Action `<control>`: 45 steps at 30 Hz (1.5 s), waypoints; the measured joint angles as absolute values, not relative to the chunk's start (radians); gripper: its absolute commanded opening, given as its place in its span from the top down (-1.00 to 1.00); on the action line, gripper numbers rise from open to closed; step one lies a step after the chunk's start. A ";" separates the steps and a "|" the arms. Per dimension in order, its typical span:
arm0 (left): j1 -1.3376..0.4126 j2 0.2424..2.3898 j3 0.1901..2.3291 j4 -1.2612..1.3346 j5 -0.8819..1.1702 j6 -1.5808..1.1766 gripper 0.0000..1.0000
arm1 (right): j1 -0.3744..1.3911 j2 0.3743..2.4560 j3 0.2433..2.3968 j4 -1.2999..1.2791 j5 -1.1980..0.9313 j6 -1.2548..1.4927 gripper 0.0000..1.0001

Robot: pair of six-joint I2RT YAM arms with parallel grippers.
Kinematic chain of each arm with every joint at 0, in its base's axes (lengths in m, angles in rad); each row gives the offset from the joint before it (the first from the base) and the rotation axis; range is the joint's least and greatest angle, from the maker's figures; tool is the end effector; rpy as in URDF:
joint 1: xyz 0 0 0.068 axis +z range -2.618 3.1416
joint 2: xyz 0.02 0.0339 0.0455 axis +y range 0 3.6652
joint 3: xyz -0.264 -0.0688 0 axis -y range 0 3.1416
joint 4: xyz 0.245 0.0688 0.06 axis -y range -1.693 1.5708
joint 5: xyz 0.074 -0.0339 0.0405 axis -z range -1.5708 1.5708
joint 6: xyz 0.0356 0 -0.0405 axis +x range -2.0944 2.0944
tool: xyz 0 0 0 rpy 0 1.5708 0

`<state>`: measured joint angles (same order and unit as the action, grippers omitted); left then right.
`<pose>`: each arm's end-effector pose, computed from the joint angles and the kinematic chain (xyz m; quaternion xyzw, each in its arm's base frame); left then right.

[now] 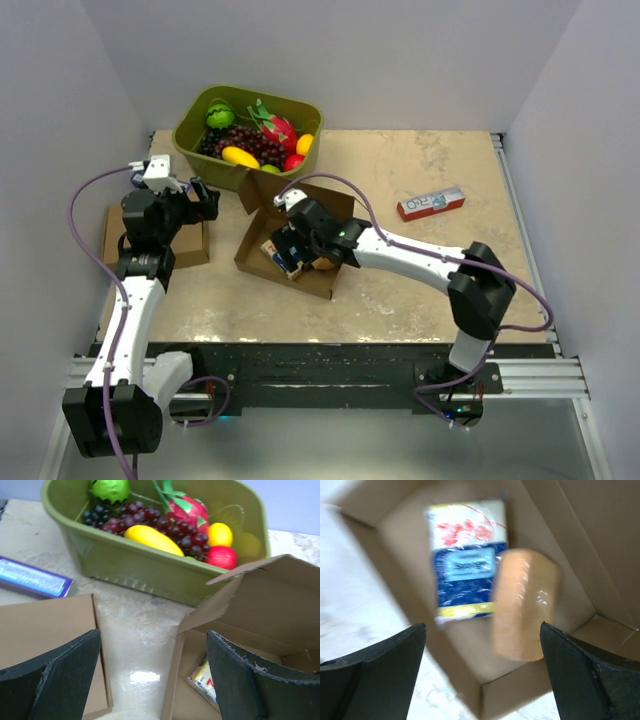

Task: Fold the paper box

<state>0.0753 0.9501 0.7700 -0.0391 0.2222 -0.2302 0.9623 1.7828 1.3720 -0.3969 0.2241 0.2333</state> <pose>0.2243 0.0091 0.3198 -0.0494 0.7769 -0.1343 0.6131 0.2347 0.3231 0.2502 -0.2899 0.8765 0.1225 0.3643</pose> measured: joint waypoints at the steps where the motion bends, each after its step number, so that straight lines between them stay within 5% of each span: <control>1: 0.074 0.950 0.770 -0.030 0.234 -0.227 -0.80 | 0.965 1.757 1.372 -0.397 0.208 0.231 -0.97; 11: 0.054 1.011 0.863 0.003 0.313 -0.249 -0.79 | 1.041 1.468 1.366 -0.406 0.081 0.202 -0.97; 17: -0.010 1.097 1.042 0.036 0.305 -0.253 -0.73 | 0.999 1.333 1.385 -0.408 0.121 0.208 -0.80; 23: -0.136 1.291 1.249 -0.001 0.230 -0.207 -0.68 | 0.873 1.341 1.436 -0.382 0.151 0.205 -0.53; 34: -0.164 1.469 1.290 -0.042 0.181 -0.173 -0.62 | 0.831 1.397 1.448 -0.366 0.166 0.202 -0.44; 45: -0.179 1.417 1.134 -0.046 0.178 -0.218 -0.48 | 0.791 1.391 1.394 -0.300 0.136 0.231 -0.28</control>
<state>-0.1791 1.4166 1.1336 -0.0460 0.1780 -0.2184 0.7910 1.3911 1.3941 -0.2996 0.1364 0.2314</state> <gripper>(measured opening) 0.755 0.657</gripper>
